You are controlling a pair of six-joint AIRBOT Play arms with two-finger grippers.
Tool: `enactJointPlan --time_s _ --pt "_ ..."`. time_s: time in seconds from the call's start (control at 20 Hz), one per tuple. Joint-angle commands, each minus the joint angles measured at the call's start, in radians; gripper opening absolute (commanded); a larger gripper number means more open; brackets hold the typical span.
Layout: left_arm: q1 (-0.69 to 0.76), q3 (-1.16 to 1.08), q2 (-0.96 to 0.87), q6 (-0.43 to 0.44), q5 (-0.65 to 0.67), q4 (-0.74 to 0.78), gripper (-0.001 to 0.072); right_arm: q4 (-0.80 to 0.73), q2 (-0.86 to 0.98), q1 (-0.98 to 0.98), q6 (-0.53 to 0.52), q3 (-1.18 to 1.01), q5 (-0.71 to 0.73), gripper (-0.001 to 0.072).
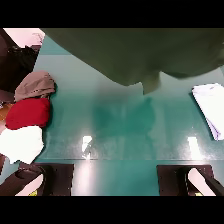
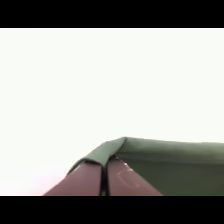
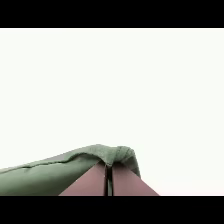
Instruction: Fold the shirts.
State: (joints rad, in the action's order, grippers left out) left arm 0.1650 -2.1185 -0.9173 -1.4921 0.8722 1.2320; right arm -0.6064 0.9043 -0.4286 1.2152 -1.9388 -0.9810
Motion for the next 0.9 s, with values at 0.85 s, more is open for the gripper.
enactJointPlan --time_s 0.85 --pt "0.0 0.758 -0.138 -0.088 0.35 0.044 0.0023 -0.512 0.334 0.208 0.331 0.072 -0.712 0.0015"
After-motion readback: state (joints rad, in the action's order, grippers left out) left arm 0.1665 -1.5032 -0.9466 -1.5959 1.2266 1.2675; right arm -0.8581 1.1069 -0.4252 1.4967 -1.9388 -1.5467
